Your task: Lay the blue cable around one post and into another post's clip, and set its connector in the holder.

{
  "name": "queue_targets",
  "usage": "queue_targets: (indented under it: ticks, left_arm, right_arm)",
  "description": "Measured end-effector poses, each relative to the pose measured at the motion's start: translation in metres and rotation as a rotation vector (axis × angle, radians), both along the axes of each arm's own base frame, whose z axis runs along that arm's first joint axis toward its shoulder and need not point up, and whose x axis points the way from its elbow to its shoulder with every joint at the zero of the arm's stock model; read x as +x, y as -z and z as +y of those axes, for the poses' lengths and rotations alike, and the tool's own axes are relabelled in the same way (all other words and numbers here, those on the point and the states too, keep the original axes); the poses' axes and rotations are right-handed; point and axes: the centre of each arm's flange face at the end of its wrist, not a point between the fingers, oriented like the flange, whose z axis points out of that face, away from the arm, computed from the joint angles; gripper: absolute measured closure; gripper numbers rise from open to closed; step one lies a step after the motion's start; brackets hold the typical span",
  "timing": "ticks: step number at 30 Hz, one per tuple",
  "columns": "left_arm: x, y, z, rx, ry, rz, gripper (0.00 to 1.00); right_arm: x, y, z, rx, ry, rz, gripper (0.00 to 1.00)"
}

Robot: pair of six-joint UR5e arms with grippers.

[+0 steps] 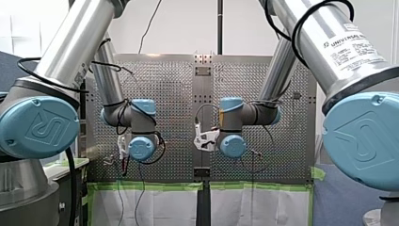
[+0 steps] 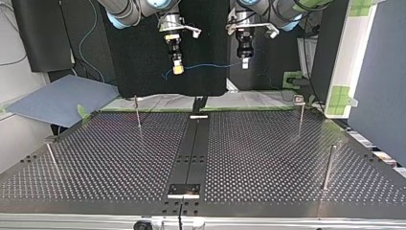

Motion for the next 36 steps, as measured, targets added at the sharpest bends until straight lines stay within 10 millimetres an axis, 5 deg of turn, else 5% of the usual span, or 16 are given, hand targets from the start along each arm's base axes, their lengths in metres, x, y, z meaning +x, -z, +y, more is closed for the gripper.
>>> queue_targets:
  ticks: [30,36]
  left_arm:
    - [0.000,0.001,0.001,0.002,0.002,0.001,0.99]
    - [-0.013,0.019,0.012,0.021,0.000,0.031,0.99]
  right_arm:
    - [0.000,0.000,0.001,0.000,-0.002,0.000,1.00]
    - [-0.003,0.023,0.019,0.068,-0.043,0.031,1.00]
